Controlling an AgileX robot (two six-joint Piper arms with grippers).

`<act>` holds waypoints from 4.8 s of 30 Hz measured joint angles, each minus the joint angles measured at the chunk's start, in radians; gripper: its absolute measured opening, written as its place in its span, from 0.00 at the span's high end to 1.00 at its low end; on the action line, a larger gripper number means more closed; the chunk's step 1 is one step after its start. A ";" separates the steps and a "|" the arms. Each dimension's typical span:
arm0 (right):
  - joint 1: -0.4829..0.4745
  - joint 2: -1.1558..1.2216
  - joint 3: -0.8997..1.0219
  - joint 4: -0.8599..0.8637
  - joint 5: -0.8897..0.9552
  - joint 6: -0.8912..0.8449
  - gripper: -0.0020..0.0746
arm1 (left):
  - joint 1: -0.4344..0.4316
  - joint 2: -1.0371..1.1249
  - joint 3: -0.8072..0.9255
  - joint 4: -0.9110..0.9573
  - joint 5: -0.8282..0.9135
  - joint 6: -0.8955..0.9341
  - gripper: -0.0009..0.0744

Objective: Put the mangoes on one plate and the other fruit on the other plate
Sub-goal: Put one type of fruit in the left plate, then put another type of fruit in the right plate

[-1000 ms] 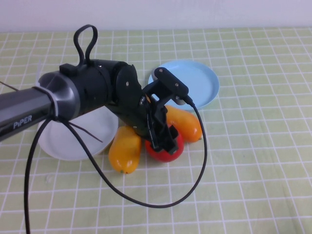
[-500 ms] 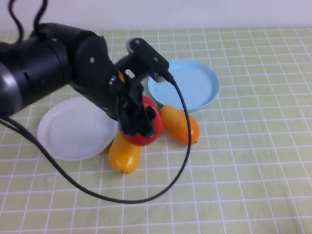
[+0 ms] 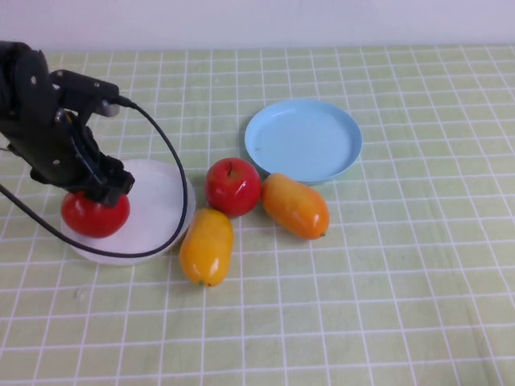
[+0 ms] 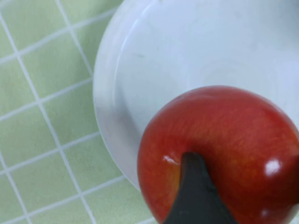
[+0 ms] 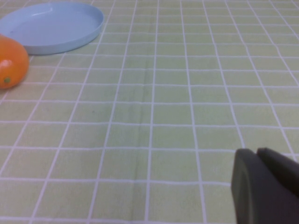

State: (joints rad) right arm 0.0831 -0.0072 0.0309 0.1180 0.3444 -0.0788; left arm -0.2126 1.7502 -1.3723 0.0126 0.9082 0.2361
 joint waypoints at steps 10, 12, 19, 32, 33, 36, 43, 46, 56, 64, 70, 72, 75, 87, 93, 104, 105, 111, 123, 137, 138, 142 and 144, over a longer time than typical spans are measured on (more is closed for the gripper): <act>0.000 0.000 0.000 0.000 0.000 0.000 1.00 | 0.002 0.068 0.000 -0.039 -0.011 0.055 0.17; 0.000 0.000 0.000 0.000 0.000 0.000 1.00 | 0.002 0.069 0.000 -0.013 -0.020 0.039 0.11; 0.000 0.000 0.000 0.000 0.000 0.000 0.99 | -0.008 -0.032 -0.083 0.009 0.004 -0.091 0.10; 0.000 0.000 0.000 0.000 0.000 0.000 1.00 | -0.228 -0.022 -0.119 -0.157 -0.059 0.117 0.10; 0.000 0.000 0.000 0.000 0.000 0.000 1.00 | -0.247 -0.001 -0.119 -0.165 -0.069 0.132 0.10; 0.000 0.000 0.000 0.000 0.000 0.000 0.99 | -0.273 0.049 -0.119 -0.173 -0.080 0.145 0.10; 0.000 0.000 0.000 0.000 0.000 0.000 1.00 | -0.275 0.111 -0.119 -0.175 -0.169 0.149 0.10; 0.000 0.000 0.000 0.000 0.000 0.000 1.00 | -0.275 0.117 -0.121 -0.175 -0.197 0.149 0.10; 0.000 0.000 0.000 0.000 0.000 0.000 0.99 | -0.275 0.176 -0.165 -0.175 -0.201 0.149 0.10; 0.000 0.000 0.000 0.000 0.000 0.000 0.99 | -0.266 0.208 -0.171 -0.175 -0.201 0.147 0.10; 0.000 0.000 0.000 0.000 0.000 0.000 1.00 | -0.254 0.238 -0.171 -0.172 -0.207 0.145 0.10; 0.000 0.000 0.000 0.000 0.000 0.000 1.00 | -0.253 0.245 -0.173 -0.174 -0.211 0.145 0.10; 0.000 0.000 0.000 0.000 0.000 0.000 1.00 | -0.253 0.250 -0.180 -0.175 -0.215 0.145 0.10; 0.000 0.000 0.000 0.000 0.000 0.000 0.99 | -0.253 0.250 -0.180 -0.175 -0.222 0.145 0.22; 0.000 0.000 0.000 0.000 0.000 0.000 1.00 | -0.253 0.227 -0.212 -0.162 -0.150 0.143 0.22; 0.000 0.000 0.000 0.000 0.000 0.000 0.99 | -0.195 0.082 -0.300 -0.026 0.211 0.004 0.22; 0.000 0.000 0.000 0.000 0.000 0.000 1.00 | -0.183 0.092 -0.300 -0.013 0.245 -0.007 0.22; 0.000 0.000 0.000 0.000 0.000 0.000 1.00 | -0.142 0.139 -0.272 0.011 0.266 -0.030 0.22; 0.000 0.000 0.000 0.000 0.000 0.000 1.00 | -0.140 0.176 -0.259 0.015 0.217 -0.039 0.11; 0.000 0.000 0.000 0.000 0.000 0.000 1.00 | -0.186 -0.079 -0.239 0.067 0.234 -0.157 0.18; 0.000 0.000 0.000 0.000 0.000 0.000 1.00 | -0.195 -0.117 -0.222 0.067 0.234 -0.161 0.24; 0.000 0.000 0.000 0.000 0.000 0.000 0.99 | -0.206 -0.323 -0.076 0.067 0.190 -0.170 0.74; 0.000 0.000 0.000 0.000 0.000 0.000 0.99 | -0.206 -0.422 0.024 0.070 0.158 -0.186 0.88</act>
State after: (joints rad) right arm 0.0831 -0.0072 0.0309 0.1180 0.3444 -0.0788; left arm -0.4185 1.3277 -1.3485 0.0824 1.0662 0.0499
